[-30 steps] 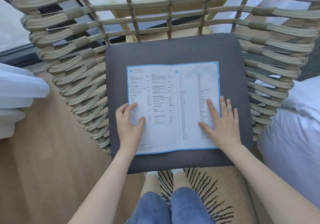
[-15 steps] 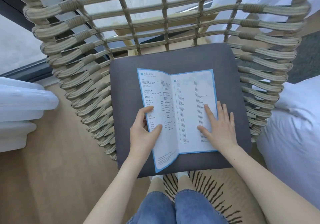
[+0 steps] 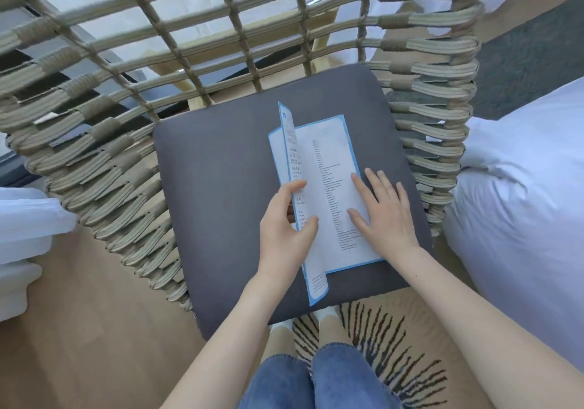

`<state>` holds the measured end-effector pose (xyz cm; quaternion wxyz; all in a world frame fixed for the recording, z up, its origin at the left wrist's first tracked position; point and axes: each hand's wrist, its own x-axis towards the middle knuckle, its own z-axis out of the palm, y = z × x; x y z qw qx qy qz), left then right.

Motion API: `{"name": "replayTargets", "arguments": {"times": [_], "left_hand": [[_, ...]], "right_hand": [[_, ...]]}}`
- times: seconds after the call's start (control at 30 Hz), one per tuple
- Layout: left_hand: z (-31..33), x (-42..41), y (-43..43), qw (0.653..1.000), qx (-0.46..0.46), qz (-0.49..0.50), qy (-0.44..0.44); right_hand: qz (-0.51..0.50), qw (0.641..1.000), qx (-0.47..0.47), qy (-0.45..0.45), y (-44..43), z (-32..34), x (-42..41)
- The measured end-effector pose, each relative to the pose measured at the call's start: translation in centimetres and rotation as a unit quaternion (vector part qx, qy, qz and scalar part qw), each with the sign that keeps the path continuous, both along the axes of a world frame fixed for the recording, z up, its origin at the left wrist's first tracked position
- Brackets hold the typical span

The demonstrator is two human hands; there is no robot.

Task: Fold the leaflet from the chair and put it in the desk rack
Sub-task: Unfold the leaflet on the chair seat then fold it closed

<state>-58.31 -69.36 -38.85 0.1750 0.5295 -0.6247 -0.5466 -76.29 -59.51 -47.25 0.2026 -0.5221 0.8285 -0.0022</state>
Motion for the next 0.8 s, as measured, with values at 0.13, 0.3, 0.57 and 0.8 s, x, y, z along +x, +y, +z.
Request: {"name": "replayTargets", "arguments": {"times": [0.13,0.3,0.57,0.8], "left_hand": [[-0.8,-1.8,0.4,0.999,-0.014,-0.023,-0.018],[-2.7,-4.3,0.9,0.996,-0.024,-0.074,-0.051],[-5.4,-9.2,2.4,0.974,-0.072,-0.148,-0.153],[-7.0,-11.4,3.3,0.945,-0.087,-0.178,-0.26]], "right_hand": [[-0.057,0.998,-0.022,0.022,1.7,-0.3,-1.9],[-0.102,0.994,-0.027,0.018,3.3,-1.7,-3.2],[-0.134,0.987,-0.08,-0.04,3.7,-3.5,-2.6],[-0.138,0.985,-0.093,-0.049,3.8,-3.7,-2.6]]}}
